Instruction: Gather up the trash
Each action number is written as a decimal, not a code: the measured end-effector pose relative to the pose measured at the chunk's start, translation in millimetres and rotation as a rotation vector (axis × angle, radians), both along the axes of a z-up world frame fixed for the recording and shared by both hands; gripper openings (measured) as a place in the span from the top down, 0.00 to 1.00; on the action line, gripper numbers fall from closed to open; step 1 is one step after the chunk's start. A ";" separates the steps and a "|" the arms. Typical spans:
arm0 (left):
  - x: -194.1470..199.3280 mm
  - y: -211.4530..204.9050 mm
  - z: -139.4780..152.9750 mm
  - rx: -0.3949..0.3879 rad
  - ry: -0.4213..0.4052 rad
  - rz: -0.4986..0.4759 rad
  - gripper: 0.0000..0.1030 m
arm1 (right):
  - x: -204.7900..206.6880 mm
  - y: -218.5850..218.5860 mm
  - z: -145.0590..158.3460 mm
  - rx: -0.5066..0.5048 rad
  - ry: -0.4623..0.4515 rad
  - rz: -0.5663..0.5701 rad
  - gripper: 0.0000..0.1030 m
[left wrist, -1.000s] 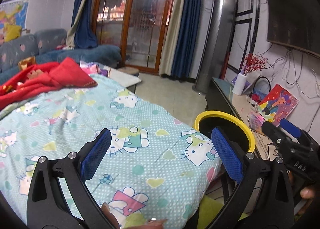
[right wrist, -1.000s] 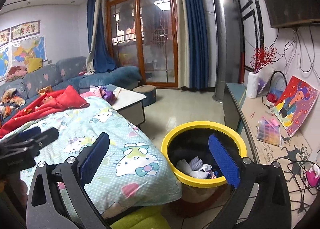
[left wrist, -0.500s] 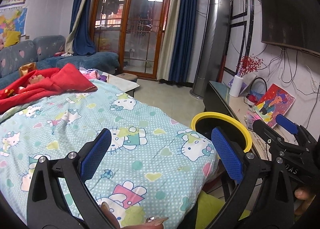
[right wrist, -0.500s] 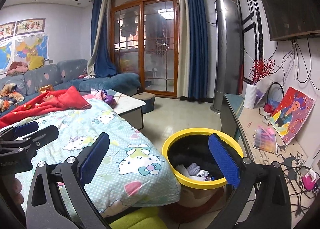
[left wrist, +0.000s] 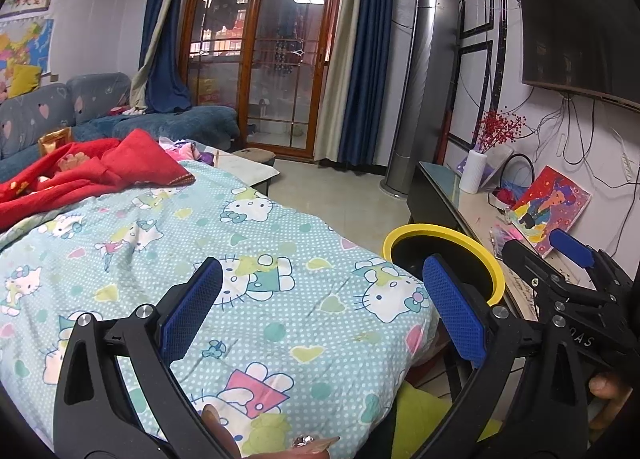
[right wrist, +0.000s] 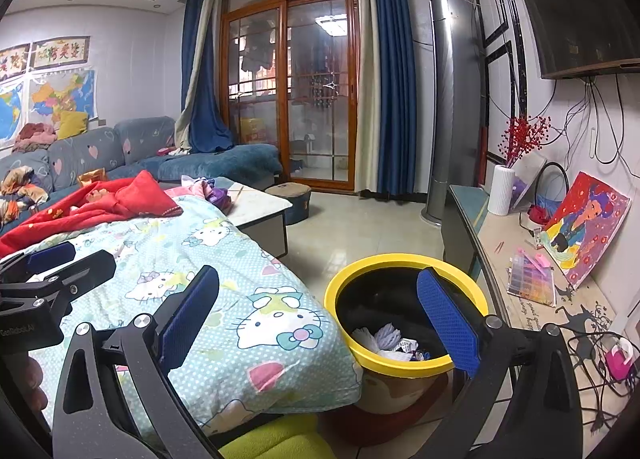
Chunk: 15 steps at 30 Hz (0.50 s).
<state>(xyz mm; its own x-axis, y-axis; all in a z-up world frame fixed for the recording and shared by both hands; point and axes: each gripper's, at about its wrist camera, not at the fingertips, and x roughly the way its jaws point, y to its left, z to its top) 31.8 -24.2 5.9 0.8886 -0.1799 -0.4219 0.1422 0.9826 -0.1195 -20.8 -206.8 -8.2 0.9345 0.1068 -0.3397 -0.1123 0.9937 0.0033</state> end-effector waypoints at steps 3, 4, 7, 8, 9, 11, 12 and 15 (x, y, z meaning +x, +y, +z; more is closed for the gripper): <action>0.3 0.2 0.4 0.000 0.001 0.001 0.11 | -0.2 -0.1 0.1 0.001 -0.001 0.000 0.06; 0.3 0.1 0.5 0.000 0.001 0.001 0.11 | 0.0 -0.1 0.3 0.001 -0.001 0.000 0.06; 1.0 0.7 0.8 0.004 0.002 0.004 0.11 | -0.1 -0.2 0.2 0.001 -0.001 -0.001 0.06; 1.0 0.6 0.9 0.004 0.001 0.004 0.11 | -0.2 -0.2 0.2 0.001 -0.001 -0.001 0.06; 1.3 1.2 1.0 0.004 0.001 0.004 0.11 | 0.2 -0.1 0.5 0.001 -0.002 0.000 0.06; 1.2 0.8 0.9 0.004 0.001 0.003 0.11 | -0.1 -0.4 0.2 0.001 -0.002 -0.001 0.06; 1.3 1.1 0.9 0.005 0.001 0.003 0.11 | -0.1 -0.4 0.2 0.001 -0.002 -0.002 0.06; 1.4 1.2 0.8 0.005 0.001 0.002 0.11 | 0.3 -0.6 0.0 0.002 -0.003 -0.001 0.06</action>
<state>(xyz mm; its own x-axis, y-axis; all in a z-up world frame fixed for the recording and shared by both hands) 33.2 -23.0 6.7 0.8886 -0.1762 -0.4234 0.1405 0.9834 -0.1144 -20.5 -207.4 -8.2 0.9355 0.1061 -0.3371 -0.1110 0.9938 0.0048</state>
